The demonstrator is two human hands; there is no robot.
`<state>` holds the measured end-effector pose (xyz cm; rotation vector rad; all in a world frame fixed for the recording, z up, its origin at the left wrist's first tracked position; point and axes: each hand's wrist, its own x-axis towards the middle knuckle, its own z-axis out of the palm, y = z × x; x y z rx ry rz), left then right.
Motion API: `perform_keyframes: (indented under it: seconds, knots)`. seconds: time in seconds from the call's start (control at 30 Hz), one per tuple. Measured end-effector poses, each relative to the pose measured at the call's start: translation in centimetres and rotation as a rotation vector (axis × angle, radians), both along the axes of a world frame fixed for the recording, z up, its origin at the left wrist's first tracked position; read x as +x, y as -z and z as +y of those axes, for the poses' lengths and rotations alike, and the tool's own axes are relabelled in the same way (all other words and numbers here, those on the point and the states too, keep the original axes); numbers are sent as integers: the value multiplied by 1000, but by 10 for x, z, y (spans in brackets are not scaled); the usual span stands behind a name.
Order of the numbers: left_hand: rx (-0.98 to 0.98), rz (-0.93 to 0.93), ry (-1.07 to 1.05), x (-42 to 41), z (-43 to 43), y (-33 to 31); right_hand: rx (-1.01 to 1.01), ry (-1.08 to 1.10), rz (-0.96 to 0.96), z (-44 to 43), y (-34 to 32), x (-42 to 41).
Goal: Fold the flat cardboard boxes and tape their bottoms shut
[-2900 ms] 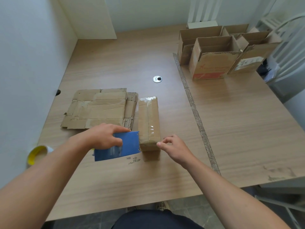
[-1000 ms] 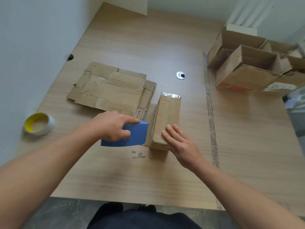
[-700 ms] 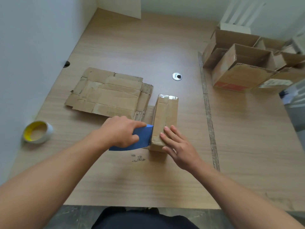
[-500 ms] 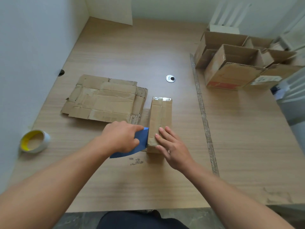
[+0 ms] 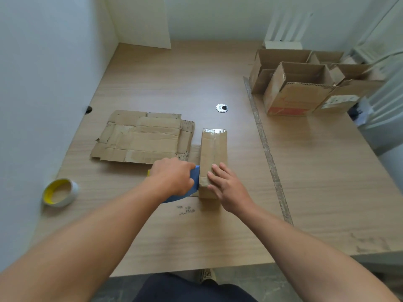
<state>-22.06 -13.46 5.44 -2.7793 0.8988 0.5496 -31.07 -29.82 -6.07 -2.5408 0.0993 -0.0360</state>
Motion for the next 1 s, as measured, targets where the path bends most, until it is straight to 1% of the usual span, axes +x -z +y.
perform_keyframes:
  seconds: [0.2,0.5,0.6,0.7,0.83,1.0]
  knots:
    - [34,-75,79,-1,-11,1,-61,35,51,6,-3,-4]
    - [-17,-77,52,-1,-3,10,-25,95,51,13,-4,-6]
    - [-22,-23,57,-7,2,24,-2,78,57,16,-5,-10]
    - [-79,2,20,4,12,34,-6,75,64,11,-6,-10]
    - [-154,19,-51,15,34,40,79,117,71,13,-5,-14]
    - [-174,16,-232,10,77,72,65,124,51,23,-4,-18]
